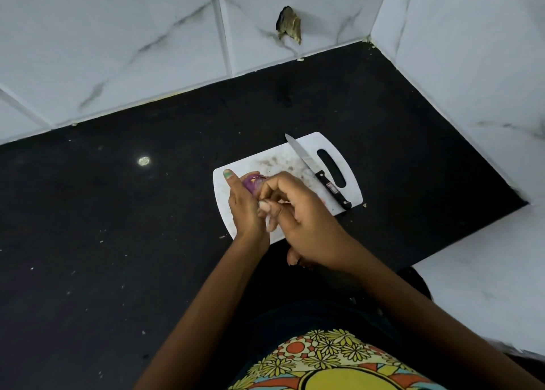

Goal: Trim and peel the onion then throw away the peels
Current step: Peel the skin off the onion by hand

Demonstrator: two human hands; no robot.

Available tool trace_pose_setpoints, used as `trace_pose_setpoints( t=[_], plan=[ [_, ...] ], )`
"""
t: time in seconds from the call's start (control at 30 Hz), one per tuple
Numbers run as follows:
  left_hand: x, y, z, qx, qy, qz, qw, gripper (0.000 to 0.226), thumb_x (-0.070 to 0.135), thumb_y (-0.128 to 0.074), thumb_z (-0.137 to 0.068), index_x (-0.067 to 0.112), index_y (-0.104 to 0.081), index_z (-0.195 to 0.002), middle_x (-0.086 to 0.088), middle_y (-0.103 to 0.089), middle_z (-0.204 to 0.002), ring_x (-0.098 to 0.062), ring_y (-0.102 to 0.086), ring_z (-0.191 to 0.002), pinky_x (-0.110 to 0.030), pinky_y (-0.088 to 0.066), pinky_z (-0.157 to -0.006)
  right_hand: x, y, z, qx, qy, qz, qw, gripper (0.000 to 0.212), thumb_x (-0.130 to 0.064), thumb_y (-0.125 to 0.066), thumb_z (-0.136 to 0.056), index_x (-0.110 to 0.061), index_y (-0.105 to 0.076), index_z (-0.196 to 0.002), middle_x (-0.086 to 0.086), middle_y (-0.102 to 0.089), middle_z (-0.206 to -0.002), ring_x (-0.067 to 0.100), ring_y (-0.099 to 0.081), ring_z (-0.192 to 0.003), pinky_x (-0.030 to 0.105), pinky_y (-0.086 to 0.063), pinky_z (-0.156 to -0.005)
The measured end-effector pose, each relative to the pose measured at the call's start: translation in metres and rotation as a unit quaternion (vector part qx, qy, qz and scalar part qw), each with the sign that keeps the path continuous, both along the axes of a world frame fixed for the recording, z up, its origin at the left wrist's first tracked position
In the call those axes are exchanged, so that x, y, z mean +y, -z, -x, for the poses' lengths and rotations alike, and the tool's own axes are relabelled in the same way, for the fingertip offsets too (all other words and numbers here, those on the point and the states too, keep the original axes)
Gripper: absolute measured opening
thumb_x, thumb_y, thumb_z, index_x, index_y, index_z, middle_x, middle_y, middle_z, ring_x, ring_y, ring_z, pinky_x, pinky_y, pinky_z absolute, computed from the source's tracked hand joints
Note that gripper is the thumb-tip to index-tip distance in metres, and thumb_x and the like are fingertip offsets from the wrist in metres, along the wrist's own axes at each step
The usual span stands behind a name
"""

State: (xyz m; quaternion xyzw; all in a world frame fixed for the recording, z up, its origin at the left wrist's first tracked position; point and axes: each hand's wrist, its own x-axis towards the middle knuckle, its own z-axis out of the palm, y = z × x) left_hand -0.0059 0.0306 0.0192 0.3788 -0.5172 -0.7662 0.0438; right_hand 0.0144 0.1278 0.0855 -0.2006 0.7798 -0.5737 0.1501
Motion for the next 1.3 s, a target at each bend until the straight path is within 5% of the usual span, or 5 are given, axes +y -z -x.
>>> trace_pose_setpoints(
  t=[0.2, 0.43, 0.87, 1.07, 1.3],
  plan=[
    [-0.003, -0.014, -0.003, -0.008, -0.013, -0.109, 0.994, 0.056, 0.061, -0.029, -0.094, 0.015, -0.059, -0.086, -0.005, -0.068, -0.08, -0.016, -0.064, -0.066, -0.023, -0.052, -0.051, 0.021, 0.004, 0.03, -0.002, 0.168, 0.026, 0.985, 0.014, 0.001, -0.066, -0.081, -0.007, -0.058, -0.089, 0.01, -0.069, -0.082, 0.014, -0.069, -0.068, 0.021, -0.055, -0.063],
    [-0.004, -0.016, -0.005, -0.043, 0.057, -0.117, 0.991, 0.064, 0.065, -0.028, -0.092, 0.013, -0.058, -0.112, -0.005, -0.067, -0.095, -0.017, -0.064, -0.076, -0.027, -0.049, -0.059, 0.027, 0.019, 0.03, 0.094, 0.049, -0.104, 0.989, 0.025, -0.002, -0.05, -0.092, -0.011, -0.065, -0.109, 0.002, -0.067, -0.1, 0.006, -0.061, -0.09, 0.016, -0.05, -0.082],
    [-0.001, -0.017, -0.01, -0.026, 0.174, 0.057, 0.983, 0.063, 0.061, -0.025, -0.094, 0.022, -0.058, -0.058, -0.008, -0.063, -0.065, -0.022, -0.058, -0.067, -0.029, -0.042, -0.062, 0.02, 0.023, 0.03, 0.206, 0.018, -0.128, 0.97, 0.008, -0.009, -0.06, -0.085, -0.009, -0.067, -0.089, 0.003, -0.064, -0.085, 0.016, -0.061, -0.079, 0.036, -0.051, -0.072],
    [0.002, -0.012, -0.01, 0.023, 0.188, 0.14, 0.972, 0.064, 0.06, -0.022, -0.095, 0.018, -0.068, -0.081, -0.014, -0.072, -0.088, -0.026, -0.07, -0.086, -0.045, -0.054, -0.088, 0.009, 0.023, 0.036, 0.155, 0.104, -0.138, 0.973, 0.01, -0.007, -0.05, -0.092, -0.007, -0.059, -0.094, -0.003, -0.063, -0.083, 0.007, -0.059, -0.078, 0.026, -0.048, -0.072],
    [-0.011, -0.013, -0.008, 0.046, 0.14, -0.013, 0.989, 0.057, 0.054, -0.03, -0.097, 0.015, -0.066, -0.077, 0.001, -0.072, -0.07, -0.013, -0.068, -0.071, -0.03, -0.057, -0.067, 0.027, 0.032, 0.047, 0.008, 0.171, -0.154, 0.973, 0.032, -0.028, -0.045, -0.097, -0.008, -0.065, -0.083, 0.013, -0.068, -0.079, 0.025, -0.063, -0.063, 0.038, -0.05, -0.062]
  ],
)
